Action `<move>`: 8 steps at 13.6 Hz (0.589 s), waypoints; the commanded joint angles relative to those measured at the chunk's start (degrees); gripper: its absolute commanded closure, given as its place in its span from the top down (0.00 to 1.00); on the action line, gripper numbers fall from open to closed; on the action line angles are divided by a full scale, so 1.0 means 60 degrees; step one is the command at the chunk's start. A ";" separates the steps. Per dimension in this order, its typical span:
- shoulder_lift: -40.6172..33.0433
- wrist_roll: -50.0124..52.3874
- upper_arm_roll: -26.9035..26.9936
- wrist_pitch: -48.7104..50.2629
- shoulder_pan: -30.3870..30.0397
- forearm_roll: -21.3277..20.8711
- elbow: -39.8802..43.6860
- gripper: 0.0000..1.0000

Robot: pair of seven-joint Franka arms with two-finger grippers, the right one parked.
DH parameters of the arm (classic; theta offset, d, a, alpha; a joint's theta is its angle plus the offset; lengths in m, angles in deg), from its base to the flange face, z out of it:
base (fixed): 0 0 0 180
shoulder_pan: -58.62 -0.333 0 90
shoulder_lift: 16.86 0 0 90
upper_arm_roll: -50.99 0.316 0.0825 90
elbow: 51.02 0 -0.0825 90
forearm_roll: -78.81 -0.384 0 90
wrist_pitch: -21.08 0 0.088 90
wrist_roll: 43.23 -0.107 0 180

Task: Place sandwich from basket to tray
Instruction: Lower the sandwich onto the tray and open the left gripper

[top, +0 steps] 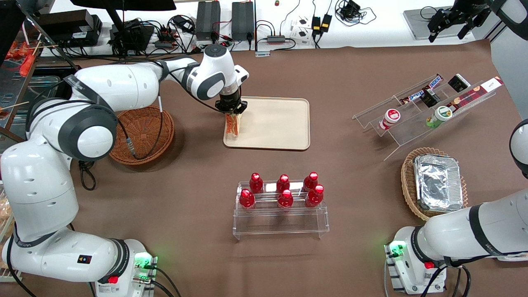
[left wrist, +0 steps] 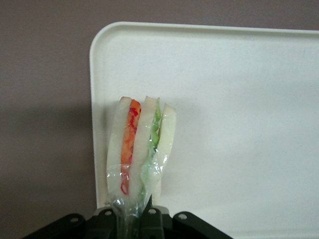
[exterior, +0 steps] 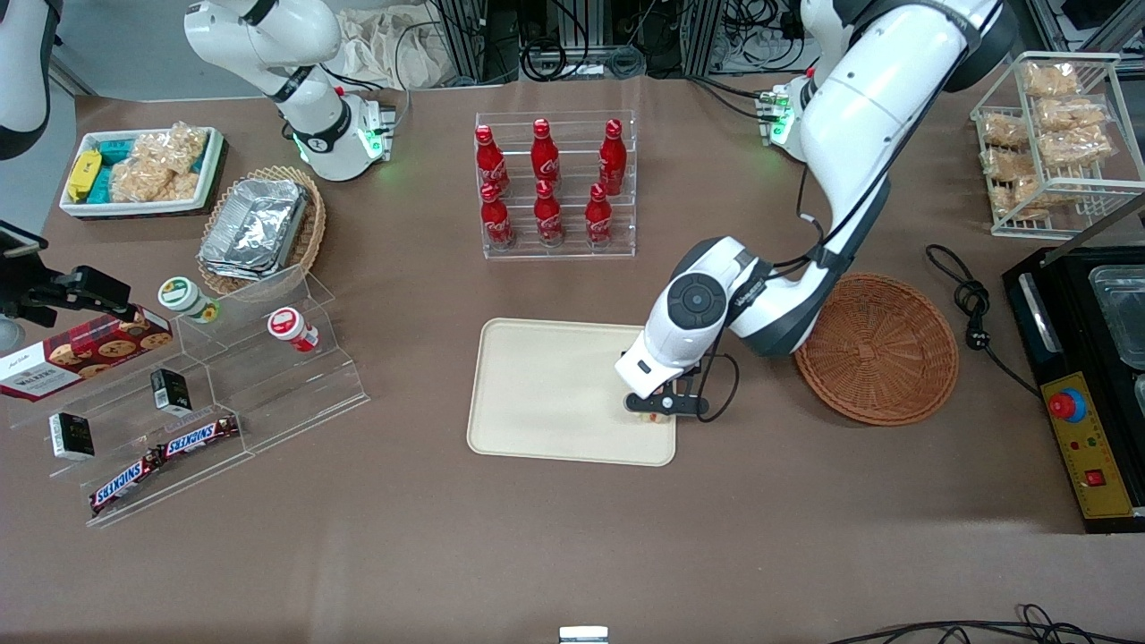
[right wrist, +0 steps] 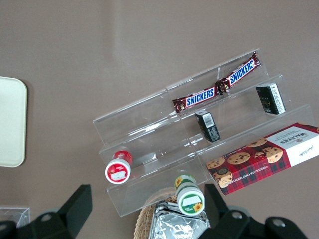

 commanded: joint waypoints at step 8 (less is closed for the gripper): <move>-0.0075 0.1371 -0.0028 0.0610 0.0063 -0.0237 0.0596 0.99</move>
